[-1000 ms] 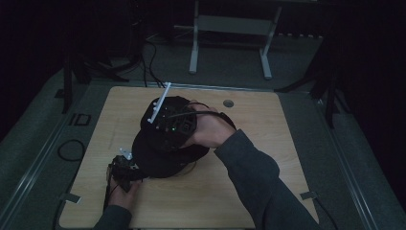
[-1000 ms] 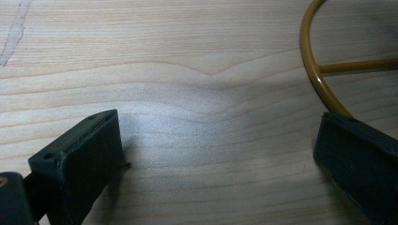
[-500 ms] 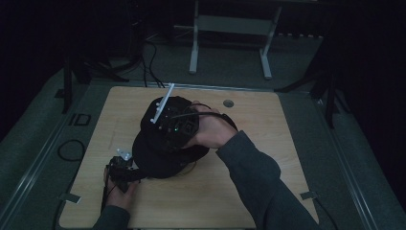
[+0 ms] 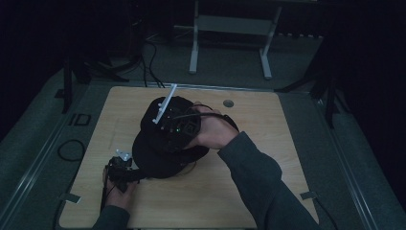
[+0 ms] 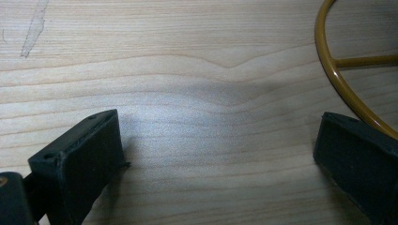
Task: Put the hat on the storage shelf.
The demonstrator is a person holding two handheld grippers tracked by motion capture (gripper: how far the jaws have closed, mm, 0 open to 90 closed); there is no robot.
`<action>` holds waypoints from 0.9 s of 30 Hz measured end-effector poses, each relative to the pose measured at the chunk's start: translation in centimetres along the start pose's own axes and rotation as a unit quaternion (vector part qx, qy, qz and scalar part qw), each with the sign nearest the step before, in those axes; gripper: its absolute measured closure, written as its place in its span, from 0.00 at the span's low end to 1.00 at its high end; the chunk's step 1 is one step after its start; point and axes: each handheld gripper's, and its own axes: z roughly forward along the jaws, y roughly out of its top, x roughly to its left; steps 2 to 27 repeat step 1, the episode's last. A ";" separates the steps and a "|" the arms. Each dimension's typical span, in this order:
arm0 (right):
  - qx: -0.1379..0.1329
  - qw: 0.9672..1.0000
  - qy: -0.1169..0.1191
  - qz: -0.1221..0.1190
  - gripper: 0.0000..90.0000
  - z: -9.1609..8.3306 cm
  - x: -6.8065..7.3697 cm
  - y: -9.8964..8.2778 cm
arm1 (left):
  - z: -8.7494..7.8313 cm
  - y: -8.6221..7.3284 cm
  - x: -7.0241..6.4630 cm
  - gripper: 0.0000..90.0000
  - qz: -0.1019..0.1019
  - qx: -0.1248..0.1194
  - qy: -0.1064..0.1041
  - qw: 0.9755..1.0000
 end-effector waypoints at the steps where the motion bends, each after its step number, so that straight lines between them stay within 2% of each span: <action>1: -0.001 1.000 0.000 0.000 0.63 0.0 0.0 0.0 | 0.0 0.0 0.0 0.01 0.000 0.000 0.000 1.000; 27: -0.001 1.000 0.000 0.000 0.63 0.0 0.0 0.0 | 0.0 0.0 0.0 0.01 0.000 0.000 0.000 1.000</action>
